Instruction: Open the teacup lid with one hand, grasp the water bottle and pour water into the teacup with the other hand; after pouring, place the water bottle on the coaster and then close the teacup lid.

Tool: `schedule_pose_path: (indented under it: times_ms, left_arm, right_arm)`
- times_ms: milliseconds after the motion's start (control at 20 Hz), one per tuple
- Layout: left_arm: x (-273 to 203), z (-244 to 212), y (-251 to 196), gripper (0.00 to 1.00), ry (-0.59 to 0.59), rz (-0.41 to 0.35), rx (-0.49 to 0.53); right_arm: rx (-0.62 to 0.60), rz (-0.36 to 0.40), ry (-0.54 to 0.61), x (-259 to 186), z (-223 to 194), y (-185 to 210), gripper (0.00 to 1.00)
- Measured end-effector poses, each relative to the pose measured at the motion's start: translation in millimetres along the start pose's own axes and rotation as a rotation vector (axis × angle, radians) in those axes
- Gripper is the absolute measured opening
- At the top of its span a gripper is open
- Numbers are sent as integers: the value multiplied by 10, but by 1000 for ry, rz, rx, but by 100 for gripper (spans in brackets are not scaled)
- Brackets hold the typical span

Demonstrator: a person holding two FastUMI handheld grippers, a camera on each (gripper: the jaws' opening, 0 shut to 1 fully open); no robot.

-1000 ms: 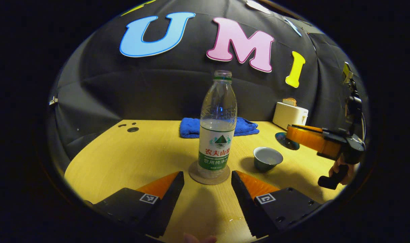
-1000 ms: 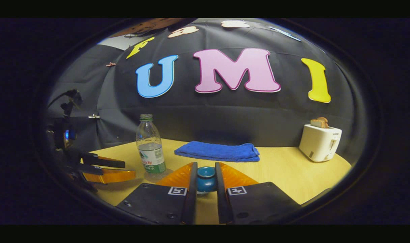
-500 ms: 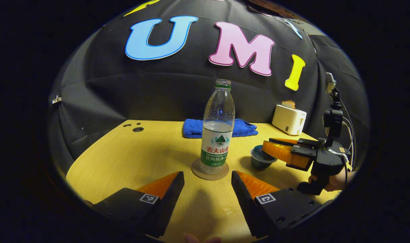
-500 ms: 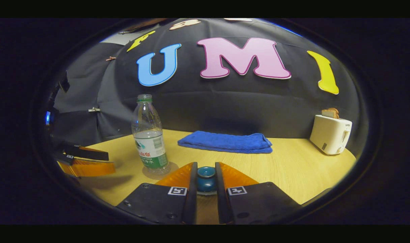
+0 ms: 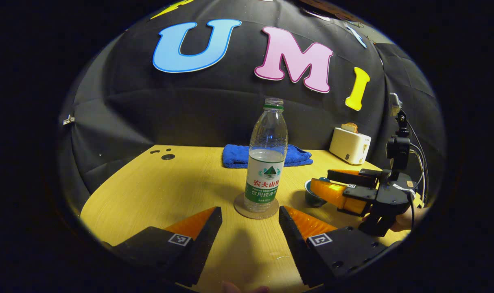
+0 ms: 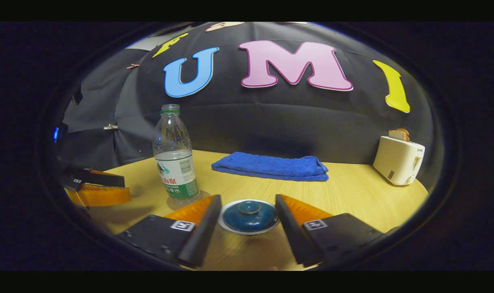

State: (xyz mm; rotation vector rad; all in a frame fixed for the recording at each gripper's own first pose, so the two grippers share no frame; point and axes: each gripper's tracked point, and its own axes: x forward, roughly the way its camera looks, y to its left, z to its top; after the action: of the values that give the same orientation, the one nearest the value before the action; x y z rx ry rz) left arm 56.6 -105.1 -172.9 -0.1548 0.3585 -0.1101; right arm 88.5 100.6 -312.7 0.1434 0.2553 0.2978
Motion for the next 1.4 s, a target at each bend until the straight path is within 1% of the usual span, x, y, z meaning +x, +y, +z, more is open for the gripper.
schedule_pose_path:
  times_ms: [50,100,300,400,500,650,800,900,1050,1200,1400]
  left_arm:
    - [-20,65,8,89,-4,5,6]
    - [-35,128,7,89,-13,9,10]
    - [-147,435,32,89,-47,37,8]
    - [-212,621,32,89,-63,53,6]
    - [-299,831,13,89,-73,65,11]
    - [-447,1191,-68,89,-100,64,15]
    - [-635,1470,-85,89,-112,72,5]
    - [-749,1659,-79,88,-122,81,-4]
    - [-890,1959,-43,88,-152,95,9]
    - [-1042,2241,-26,89,-198,108,8]
    - [-1191,2396,2,89,-226,124,-3]
  right_arm:
    - [4,-4,-13,-32,69,-4,96]
    - [5,-11,-32,-75,169,-7,100]
    - [8,-56,-76,-330,633,-63,100]
    - [-12,-73,-94,-500,896,-82,100]
    - [-18,-79,-97,-695,1161,-75,100]
    - [-2,-85,-115,-946,1596,-95,100]
    - [-14,-117,-129,-1167,2017,-199,100]
    - [-18,-132,-152,-1318,2241,-143,100]
    - [-20,-127,-176,-1478,2577,-143,100]
    - [6,-103,-189,-1603,2760,-78,100]
    - [-6,-107,-197,-1756,2884,-73,100]
